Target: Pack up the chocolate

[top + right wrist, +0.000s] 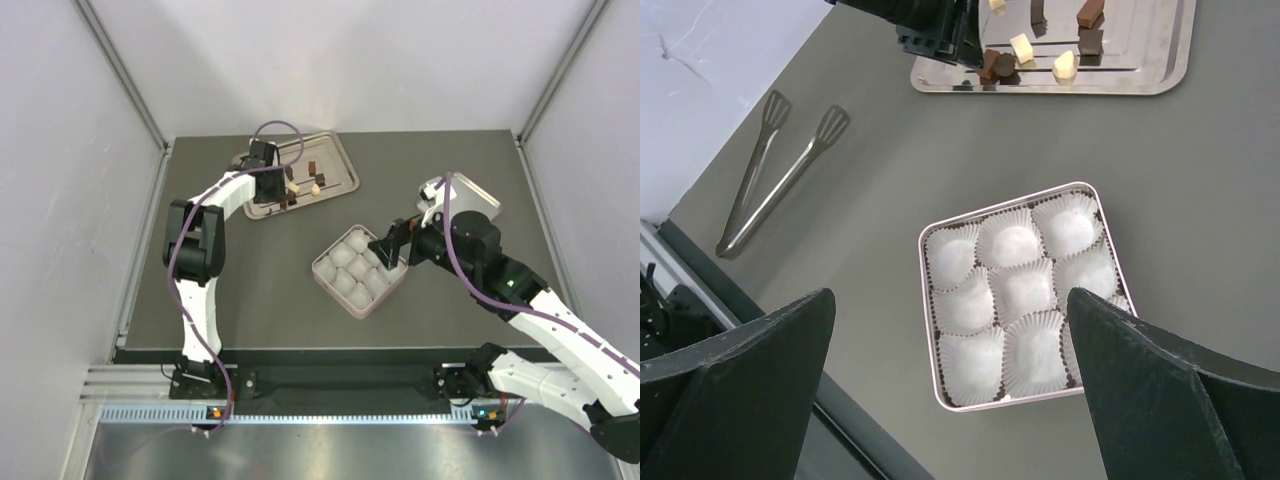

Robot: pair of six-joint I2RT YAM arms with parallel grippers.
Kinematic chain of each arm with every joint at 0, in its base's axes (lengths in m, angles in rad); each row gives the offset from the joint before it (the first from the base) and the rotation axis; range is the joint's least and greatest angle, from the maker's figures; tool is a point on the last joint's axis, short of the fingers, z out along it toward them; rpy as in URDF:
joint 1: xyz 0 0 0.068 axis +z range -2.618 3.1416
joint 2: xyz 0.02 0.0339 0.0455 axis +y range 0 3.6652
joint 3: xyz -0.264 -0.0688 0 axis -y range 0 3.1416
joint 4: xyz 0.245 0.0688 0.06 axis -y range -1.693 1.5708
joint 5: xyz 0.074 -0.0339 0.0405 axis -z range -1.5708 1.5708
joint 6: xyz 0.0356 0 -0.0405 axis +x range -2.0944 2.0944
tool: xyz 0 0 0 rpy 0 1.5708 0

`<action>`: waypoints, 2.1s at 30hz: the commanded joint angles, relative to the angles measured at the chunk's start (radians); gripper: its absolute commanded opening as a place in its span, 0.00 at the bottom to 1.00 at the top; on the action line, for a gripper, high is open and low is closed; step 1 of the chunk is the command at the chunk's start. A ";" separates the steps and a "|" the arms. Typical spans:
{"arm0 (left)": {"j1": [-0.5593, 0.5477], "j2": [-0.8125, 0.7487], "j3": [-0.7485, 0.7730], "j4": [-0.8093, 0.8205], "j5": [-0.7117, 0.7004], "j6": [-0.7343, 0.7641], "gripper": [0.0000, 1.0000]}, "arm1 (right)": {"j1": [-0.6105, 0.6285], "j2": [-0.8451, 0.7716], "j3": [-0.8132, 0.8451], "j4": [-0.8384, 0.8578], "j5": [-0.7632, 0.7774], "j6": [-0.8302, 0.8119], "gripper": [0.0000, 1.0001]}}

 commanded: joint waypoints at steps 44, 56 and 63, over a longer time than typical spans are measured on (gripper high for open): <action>0.153 -0.552 -0.612 -0.263 -0.178 -0.129 0.64 | -0.010 -0.148 -0.036 -0.041 0.017 0.033 1.00; 0.164 -0.399 -0.454 -0.220 -0.165 -0.062 0.16 | -0.010 -0.153 -0.024 -0.075 0.073 0.014 1.00; 0.188 -0.294 -0.320 -0.226 -0.178 0.010 0.05 | -0.010 -0.125 -0.019 -0.075 0.072 0.014 1.00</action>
